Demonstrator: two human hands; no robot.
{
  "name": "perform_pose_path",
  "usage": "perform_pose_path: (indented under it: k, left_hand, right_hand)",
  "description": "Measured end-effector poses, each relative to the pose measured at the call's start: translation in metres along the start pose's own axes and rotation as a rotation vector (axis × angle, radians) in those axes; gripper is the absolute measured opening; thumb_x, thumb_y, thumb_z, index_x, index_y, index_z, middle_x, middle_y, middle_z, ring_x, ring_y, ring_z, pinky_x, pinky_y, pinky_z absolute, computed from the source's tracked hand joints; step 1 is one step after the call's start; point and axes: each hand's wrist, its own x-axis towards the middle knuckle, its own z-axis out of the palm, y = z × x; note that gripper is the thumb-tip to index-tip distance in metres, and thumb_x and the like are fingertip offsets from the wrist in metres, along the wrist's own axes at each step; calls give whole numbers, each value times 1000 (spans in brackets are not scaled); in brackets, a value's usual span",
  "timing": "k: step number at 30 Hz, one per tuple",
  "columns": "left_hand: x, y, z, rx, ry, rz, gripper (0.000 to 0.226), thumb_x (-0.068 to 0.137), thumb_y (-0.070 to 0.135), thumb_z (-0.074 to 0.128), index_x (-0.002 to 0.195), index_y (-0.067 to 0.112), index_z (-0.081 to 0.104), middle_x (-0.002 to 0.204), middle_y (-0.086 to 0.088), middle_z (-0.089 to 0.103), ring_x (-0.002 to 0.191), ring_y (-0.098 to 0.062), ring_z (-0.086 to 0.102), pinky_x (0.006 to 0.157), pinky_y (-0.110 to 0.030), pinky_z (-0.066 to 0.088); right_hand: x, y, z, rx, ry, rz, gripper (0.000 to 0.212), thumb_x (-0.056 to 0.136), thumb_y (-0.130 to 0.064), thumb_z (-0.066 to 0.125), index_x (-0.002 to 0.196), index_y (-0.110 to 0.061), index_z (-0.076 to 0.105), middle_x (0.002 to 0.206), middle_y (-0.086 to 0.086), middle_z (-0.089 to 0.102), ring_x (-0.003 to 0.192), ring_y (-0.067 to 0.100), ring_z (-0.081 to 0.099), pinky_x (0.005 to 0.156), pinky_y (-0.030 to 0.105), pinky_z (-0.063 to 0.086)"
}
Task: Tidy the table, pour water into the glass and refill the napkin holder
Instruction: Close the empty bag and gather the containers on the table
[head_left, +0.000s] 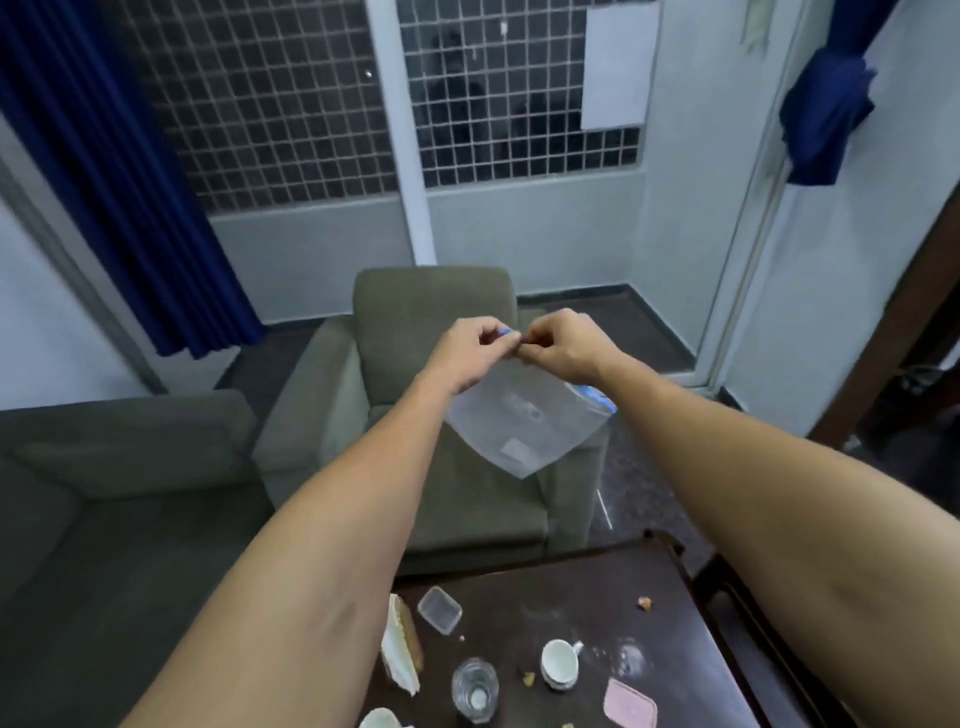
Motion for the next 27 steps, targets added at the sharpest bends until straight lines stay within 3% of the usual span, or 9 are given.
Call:
perform_pose_path:
  k: [3, 5, 9, 12, 17, 21, 23, 25, 27]
  left_hand:
    - [-15, 11, -39, -45, 95, -19, 20, 95, 30, 72, 93, 11, 78, 87, -10, 76, 78, -14, 56, 74, -31, 44]
    - [-23, 17, -62, -57, 141, -26, 19, 94, 32, 72, 92, 14, 78, 84, -5, 75, 77, -15, 57, 75, -30, 46]
    - [-38, 23, -102, -69, 233, -22, 18, 94, 32, 72, 91, 15, 78, 80, -2, 69, 75, -15, 55, 73, -29, 45]
    - [-47, 25, -128, -59, 301, -31, 16, 95, 32, 71, 87, 19, 76, 71, 1, 61, 62, -12, 47, 61, -27, 39]
    - [-66, 18, -157, -102, 337, -48, 24, 98, 26, 68, 97, 3, 76, 79, -4, 61, 75, -16, 50, 72, -28, 40]
    - [-80, 20, -170, -85, 262, -66, 24, 93, 25, 74, 106, 5, 72, 87, -5, 64, 80, -17, 56, 72, -29, 44]
    - [-85, 27, -176, 26, 191, -51, 36, 84, 32, 84, 111, 13, 70, 89, 2, 69, 80, -13, 62, 72, -25, 48]
    - [-88, 38, -179, 179, 149, -15, 42, 78, 38, 88, 111, 21, 69, 93, 6, 75, 87, -6, 66, 79, -24, 51]
    - [-87, 45, -179, 310, 154, 33, 34, 80, 36, 87, 107, 21, 74, 93, 1, 78, 90, -12, 69, 87, -30, 55]
  right_hand:
    - [9, -39, -8, -23, 9, -81, 32, 90, -32, 72, 60, -30, 63, 56, -14, 59, 57, 0, 52, 48, 11, 31]
    - [10, -57, -14, -49, -8, -99, 26, 92, -34, 71, 68, -27, 72, 57, -16, 61, 59, -2, 54, 50, 12, 33]
    - [8, -75, -26, -82, -54, -113, 18, 95, -34, 70, 85, -22, 81, 78, -7, 74, 78, 12, 64, 66, 25, 46]
    - [3, -80, -33, -110, -80, -124, 19, 97, -31, 69, 86, -22, 81, 81, -6, 74, 83, 16, 66, 73, 28, 47]
    - [-4, -93, -38, -137, -67, -158, 19, 98, -25, 66, 82, -24, 77, 76, -11, 72, 86, 19, 70, 81, 31, 54]
    - [-7, -111, -41, -182, -52, -209, 17, 99, -19, 63, 87, -20, 76, 80, -7, 73, 85, 18, 70, 86, 32, 55]
    - [-8, -121, -45, -238, -48, -244, 15, 98, -16, 63, 93, -18, 77, 83, -5, 76, 84, 18, 66, 85, 30, 54]
    - [-8, -131, -46, -295, -67, -282, 15, 97, -15, 63, 99, -17, 78, 89, -3, 79, 86, 18, 66, 84, 29, 52]
    - [-10, -139, -45, -314, -79, -306, 15, 97, -15, 64, 98, -19, 78, 89, -3, 80, 83, 16, 64, 82, 29, 52]
